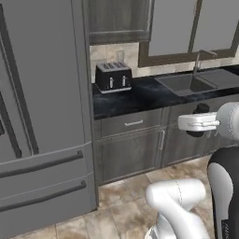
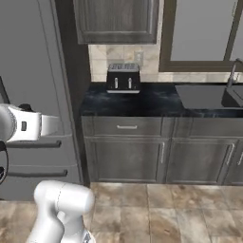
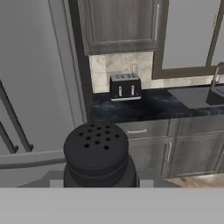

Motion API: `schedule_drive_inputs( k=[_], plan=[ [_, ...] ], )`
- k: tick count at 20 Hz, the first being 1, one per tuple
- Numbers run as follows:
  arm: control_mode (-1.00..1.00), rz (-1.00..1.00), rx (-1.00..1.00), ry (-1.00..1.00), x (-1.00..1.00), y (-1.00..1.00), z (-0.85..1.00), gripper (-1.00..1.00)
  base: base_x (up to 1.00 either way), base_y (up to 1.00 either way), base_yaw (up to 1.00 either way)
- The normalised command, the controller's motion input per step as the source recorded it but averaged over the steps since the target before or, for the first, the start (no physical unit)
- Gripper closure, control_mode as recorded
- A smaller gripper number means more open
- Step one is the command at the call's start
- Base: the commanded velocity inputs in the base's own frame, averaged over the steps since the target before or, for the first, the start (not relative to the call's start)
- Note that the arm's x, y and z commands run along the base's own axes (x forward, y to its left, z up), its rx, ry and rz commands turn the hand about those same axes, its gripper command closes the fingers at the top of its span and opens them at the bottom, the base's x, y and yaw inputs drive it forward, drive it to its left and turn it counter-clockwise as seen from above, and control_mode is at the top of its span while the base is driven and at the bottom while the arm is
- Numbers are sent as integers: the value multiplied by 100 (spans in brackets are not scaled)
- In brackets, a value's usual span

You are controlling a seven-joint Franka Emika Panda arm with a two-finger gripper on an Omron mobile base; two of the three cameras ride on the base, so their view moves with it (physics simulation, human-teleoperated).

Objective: Collect the turmeric, ketchup, and shaker from the cabinet and place them next to the stove.

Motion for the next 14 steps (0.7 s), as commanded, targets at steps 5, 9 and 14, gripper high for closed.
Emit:
schedule_drive_inputs(
  k=[5, 9, 14],
  plan=[
    [100, 0, 0, 0, 0, 0, 0, 100, 30, -100, 0],
    [100, 0, 0, 0, 0, 0, 0, 100, 35, -100, 0],
    [100, 0, 0, 0, 0, 0, 0, 100, 42, -100, 0]
  ],
)
